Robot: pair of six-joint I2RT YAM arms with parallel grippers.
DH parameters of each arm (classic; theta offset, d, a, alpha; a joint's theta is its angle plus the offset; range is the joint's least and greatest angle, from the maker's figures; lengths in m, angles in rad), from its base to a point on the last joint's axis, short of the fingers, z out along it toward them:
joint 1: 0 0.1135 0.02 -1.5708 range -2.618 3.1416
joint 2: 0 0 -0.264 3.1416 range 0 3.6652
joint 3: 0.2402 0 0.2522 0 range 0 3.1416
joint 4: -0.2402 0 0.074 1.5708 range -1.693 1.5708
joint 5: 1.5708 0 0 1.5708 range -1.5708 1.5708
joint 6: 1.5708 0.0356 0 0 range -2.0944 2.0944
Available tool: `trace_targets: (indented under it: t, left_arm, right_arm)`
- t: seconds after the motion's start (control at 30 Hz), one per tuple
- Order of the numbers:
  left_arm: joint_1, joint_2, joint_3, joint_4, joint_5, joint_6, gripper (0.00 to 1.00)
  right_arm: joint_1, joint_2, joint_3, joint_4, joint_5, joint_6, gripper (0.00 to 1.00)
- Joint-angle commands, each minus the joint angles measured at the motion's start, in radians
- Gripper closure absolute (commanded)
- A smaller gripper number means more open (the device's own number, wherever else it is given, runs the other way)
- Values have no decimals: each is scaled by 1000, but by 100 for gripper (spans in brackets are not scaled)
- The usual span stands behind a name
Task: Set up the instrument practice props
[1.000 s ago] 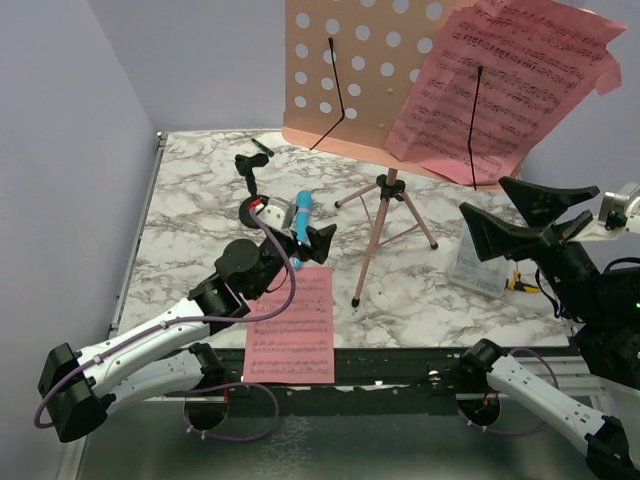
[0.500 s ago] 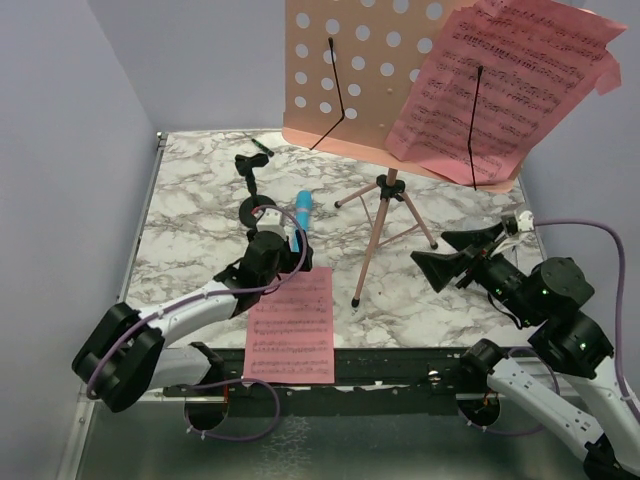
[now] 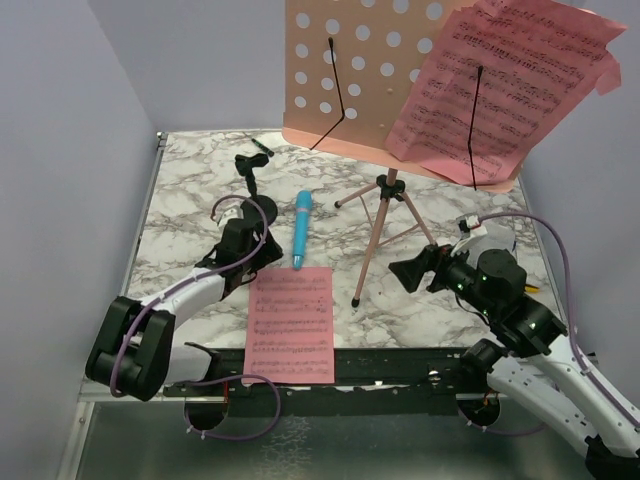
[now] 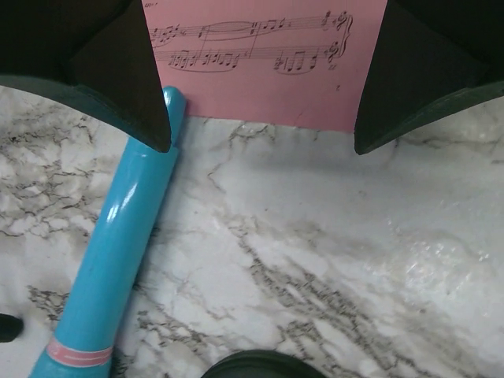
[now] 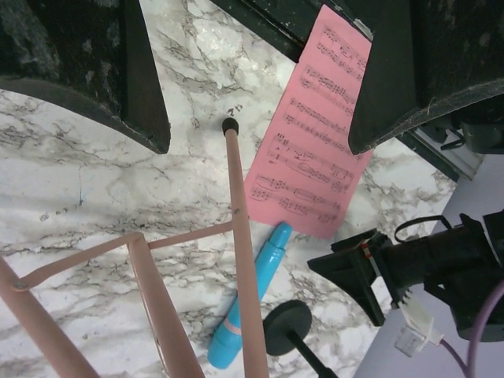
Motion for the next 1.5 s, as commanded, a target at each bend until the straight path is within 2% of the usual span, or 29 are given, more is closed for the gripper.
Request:
trace_targets:
  t: [0.0, 0.23, 0.5, 0.8, 0.97, 1.3, 1.47]
  left_arm:
    - [16, -75, -41, -177, -98, -94, 1]
    - [55, -107, -113, -212, -174, -130, 1]
    - [57, -87, -110, -158, 5, -54, 1]
    - [55, -242, -192, -158, 132, -149, 2]
    - [54, -261, -214, -155, 193, -160, 3]
    - [30, -242, -244, 16, 368, -197, 13]
    - [16, -239, -243, 37, 384, -190, 17]
  right_arm:
    - [3, 41, -41, 87, -35, 49, 0]
    - [3, 108, -72, 135, -66, 66, 0]
    - [3, 115, -80, 152, -82, 78, 0]
    - [4, 145, -66, 181, -91, 71, 0]
    - [3, 166, -66, 194, -97, 65, 0]
    - [4, 174, -62, 211, -104, 63, 0]
    - [3, 184, -51, 209, -103, 58, 0]
